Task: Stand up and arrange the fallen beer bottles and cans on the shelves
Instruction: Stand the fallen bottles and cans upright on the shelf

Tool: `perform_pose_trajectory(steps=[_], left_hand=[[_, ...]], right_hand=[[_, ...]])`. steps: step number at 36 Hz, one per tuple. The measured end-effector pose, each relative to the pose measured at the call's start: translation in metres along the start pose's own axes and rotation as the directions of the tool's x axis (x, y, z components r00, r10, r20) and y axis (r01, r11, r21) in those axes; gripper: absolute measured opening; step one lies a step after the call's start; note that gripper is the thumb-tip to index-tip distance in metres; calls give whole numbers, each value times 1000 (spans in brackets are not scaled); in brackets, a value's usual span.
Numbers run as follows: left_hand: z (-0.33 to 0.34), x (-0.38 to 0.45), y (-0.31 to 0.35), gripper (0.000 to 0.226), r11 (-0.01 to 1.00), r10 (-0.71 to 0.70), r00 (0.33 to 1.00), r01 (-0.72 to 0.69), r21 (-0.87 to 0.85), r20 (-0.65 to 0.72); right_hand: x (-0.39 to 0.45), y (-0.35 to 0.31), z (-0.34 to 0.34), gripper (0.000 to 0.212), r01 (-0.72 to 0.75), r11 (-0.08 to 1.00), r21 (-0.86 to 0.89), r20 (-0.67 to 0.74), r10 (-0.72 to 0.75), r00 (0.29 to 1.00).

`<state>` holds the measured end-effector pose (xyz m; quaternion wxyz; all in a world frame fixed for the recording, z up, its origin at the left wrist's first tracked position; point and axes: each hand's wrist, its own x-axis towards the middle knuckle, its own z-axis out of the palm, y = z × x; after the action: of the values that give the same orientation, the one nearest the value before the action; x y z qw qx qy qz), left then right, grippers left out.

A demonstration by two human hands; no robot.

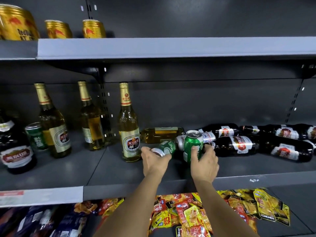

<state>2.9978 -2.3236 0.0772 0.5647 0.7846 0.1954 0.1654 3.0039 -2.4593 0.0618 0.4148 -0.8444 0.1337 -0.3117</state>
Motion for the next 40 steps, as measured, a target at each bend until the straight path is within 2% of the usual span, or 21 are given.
perform_pose_trajectory(steps=[3,6,8,9,13,17,20,24,26,30,34,37,40], left_hand=[[-4,1,-2,70,959,1,999,-11,283,36],[-7,6,8,82,839,43,991,-105,534,126],[-7,8,15,80,779,40,985,-137,612,169],[-7,8,16,76,783,24,986,-121,610,165],[-6,2,10,60,911,-62,996,29,412,68],[-3,0,8,52,979,-72,997,70,192,5],[0,-1,9,61,997,-56,998,55,51,26],[5,1,8,85,1000,-24,996,24,5,82],[9,-1,9,85,1000,-6,996,8,-22,93],[18,-3,9,80,995,4,995,7,-104,104],[26,-2,8,76,989,20,996,-7,-147,85],[33,-2,7,76,993,41,997,-33,-118,69],[36,-3,8,70,994,78,994,-72,-86,72]], right_hand=[[0,-1,-1,58,1,1000,-23,23,-1,1000],[0,-1,-1,65,12,999,-53,47,-9,999],[1,-1,-2,69,22,997,-68,67,-17,998],[1,-1,-2,71,27,997,-72,75,-21,997],[2,-1,-4,70,15,999,-35,99,-12,995],[3,-2,-6,64,-26,999,24,119,23,993],[6,-1,-6,63,-62,996,63,149,52,987],[13,-5,-7,63,-181,970,165,154,156,976],[20,-7,-11,59,-201,968,147,150,179,972],[43,-7,-28,39,-141,984,106,101,130,986],[64,2,-40,29,-9,997,-77,77,15,997],[71,13,-41,49,117,952,-282,183,-66,981],[72,22,-39,64,260,835,-484,287,-129,949]])
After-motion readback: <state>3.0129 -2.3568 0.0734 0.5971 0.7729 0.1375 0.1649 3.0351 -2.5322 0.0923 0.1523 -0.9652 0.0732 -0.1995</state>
